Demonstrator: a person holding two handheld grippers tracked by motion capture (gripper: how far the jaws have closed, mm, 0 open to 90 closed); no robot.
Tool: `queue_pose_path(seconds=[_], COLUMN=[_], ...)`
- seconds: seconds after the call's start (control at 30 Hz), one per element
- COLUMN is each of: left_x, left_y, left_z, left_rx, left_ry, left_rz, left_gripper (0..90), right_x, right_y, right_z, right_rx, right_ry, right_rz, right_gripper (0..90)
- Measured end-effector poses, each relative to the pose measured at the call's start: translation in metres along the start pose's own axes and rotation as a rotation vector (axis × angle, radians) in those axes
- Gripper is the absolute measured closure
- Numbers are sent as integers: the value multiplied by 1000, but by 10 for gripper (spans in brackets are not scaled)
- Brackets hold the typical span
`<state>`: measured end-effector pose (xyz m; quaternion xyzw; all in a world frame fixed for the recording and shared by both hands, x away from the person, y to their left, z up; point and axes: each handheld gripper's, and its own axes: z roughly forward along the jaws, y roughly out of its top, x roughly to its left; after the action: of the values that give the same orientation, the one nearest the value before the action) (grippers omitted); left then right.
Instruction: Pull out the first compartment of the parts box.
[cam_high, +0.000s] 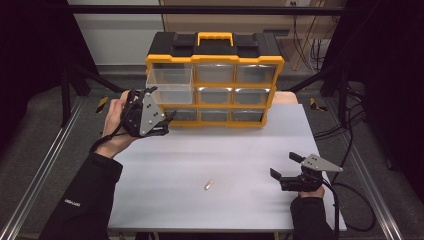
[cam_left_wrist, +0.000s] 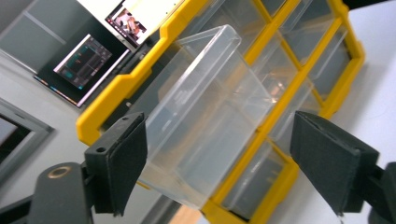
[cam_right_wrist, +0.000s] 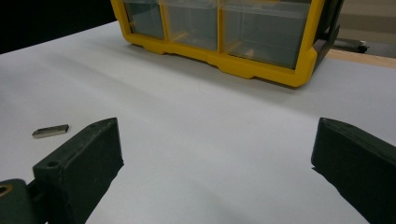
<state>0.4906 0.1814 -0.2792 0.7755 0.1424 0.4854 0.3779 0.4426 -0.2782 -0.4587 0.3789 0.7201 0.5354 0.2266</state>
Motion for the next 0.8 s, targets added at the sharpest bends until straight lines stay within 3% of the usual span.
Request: queue_pose_path(seconds=[0.43, 0.73, 0.8], left_x=[-12, -21, -22], left_y=[-20, -35, -39], left_z=[-6, -12, -13], left_rx=[-48, -64, -70], left_ry=[-63, -76, -96], left_rz=[-233, -337, -375], left_gripper=[111, 76, 72], right_x=[0, 0, 0], right_y=[0, 0, 0], right_z=[0, 0, 0], right_rx=[-3, -1, -1], right_ry=[0, 0, 0], right_rz=[-1, 0, 0], right_gripper=[21, 21, 21])
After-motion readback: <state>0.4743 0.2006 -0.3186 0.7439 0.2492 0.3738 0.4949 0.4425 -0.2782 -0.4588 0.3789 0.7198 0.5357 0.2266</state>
